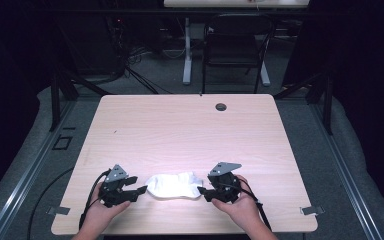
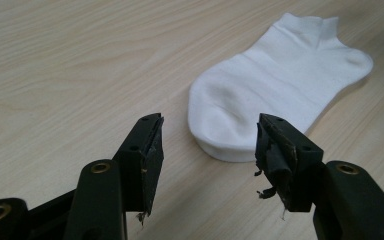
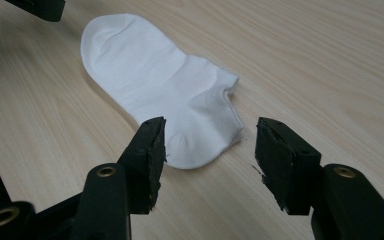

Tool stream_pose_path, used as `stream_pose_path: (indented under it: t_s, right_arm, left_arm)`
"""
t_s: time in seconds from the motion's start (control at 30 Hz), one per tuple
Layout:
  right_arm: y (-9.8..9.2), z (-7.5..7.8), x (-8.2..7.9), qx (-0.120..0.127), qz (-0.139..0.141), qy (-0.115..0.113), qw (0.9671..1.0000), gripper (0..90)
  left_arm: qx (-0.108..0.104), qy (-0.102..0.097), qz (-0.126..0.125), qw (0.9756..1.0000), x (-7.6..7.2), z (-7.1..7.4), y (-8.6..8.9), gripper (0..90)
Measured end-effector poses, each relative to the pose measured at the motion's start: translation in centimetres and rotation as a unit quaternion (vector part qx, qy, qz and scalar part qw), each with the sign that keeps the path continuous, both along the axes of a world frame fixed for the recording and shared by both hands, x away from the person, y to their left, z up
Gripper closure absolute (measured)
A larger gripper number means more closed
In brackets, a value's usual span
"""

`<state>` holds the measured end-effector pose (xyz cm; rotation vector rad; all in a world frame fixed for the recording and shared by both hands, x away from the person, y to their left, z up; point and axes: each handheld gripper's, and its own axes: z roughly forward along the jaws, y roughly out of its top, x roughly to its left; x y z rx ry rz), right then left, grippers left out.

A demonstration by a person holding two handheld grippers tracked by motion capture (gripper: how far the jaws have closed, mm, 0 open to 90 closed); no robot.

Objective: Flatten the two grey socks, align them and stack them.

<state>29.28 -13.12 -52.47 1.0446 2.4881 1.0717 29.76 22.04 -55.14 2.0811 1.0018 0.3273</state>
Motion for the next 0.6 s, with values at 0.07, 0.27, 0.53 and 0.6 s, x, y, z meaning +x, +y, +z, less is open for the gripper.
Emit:
stream_pose_path:
  t_s: [0.07,0.27,0.53,0.6]
  right_arm:
    - [-0.2,0.0,-0.4,0.002,-0.006,-0.005,1.0,45.9]
    - [-0.5,-0.3,-1.2,0.023,-0.018,-0.012,0.9995,46.1]
    - [-0.6,-2.3,-1.5,0.017,-0.029,-0.012,0.9994,46.1]
    - [-0.7,-2.7,-1.6,0.002,-0.027,-0.018,0.9995,46.1]
  left_arm:
    - [0.002,0.001,0.004,1.0,0.0,-0.1,0.3,44.3]
    - [0.002,0.002,0.012,0.9999,-0.1,-0.2,1.0,44.0]
    - [-0.001,0.013,0.031,0.9994,-0.1,-0.9,2.2,44.1]
    - [-0.006,0.014,0.035,0.9993,0.0,-1.0,2.4,44.0]
